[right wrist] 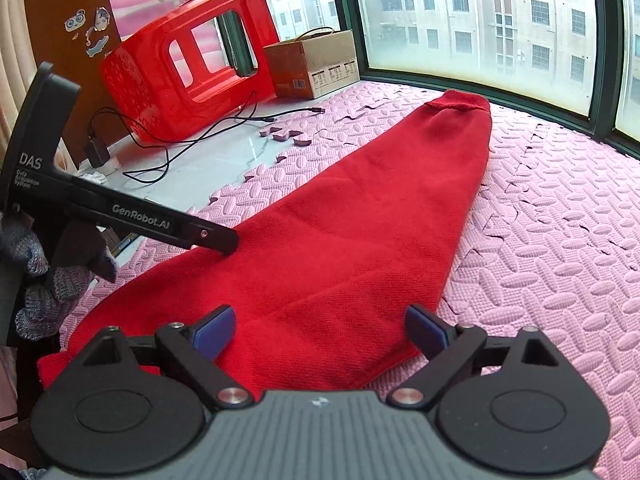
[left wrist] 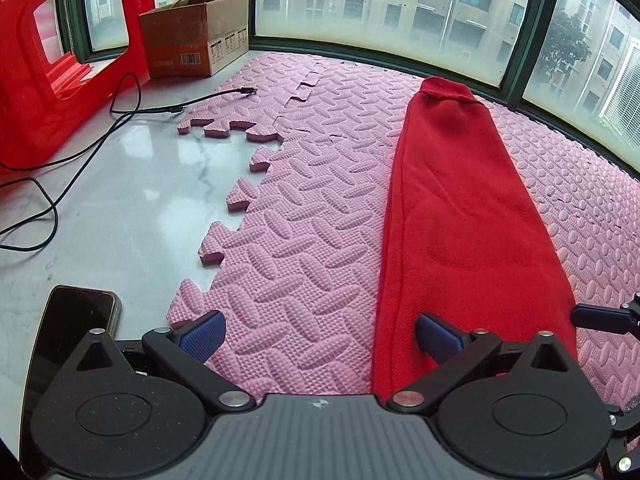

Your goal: Fold clothes

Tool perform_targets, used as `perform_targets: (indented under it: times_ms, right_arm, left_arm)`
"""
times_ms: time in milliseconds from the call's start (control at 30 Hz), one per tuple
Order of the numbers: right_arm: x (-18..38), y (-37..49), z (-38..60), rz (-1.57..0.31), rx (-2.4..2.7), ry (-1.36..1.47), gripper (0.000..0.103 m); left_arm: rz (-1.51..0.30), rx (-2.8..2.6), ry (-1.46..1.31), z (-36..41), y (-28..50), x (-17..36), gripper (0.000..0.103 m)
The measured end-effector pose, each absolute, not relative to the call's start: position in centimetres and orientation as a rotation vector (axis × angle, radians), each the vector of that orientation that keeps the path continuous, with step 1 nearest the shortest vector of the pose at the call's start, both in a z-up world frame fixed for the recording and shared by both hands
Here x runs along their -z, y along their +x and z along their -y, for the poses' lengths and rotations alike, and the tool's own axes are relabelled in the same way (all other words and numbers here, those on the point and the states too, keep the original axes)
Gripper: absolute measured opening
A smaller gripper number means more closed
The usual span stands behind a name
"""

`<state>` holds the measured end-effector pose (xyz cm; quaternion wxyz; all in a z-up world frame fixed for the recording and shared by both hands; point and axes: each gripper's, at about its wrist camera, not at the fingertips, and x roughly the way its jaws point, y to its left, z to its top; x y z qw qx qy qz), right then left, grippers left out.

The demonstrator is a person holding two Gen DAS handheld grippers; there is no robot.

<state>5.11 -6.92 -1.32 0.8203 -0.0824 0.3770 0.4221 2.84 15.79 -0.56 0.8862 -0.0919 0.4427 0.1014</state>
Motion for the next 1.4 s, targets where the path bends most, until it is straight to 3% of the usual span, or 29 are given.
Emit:
perform_targets:
  times_ms: [333,767,1400]
  right_arm:
    - [0.8,5.3,7.4,-0.800,-0.914,-0.150,0.094]
    - [-0.4,6.2,10.1,-0.783,-0.827,-0.090,0.095]
    - [-1.9,6.2,10.9,-0.737,-0.760,-0.087,0.098]
  left_arm:
    - [-0.942,-0.211,-0.176,-15.9,4.2,1.2,0.103]
    - [-0.814,0.010,-0.199,-15.7,-7.3,-4.5,0.103]
    - [-0.951,0.129,0.017,-11.7,-12.7,0.5,0.103]
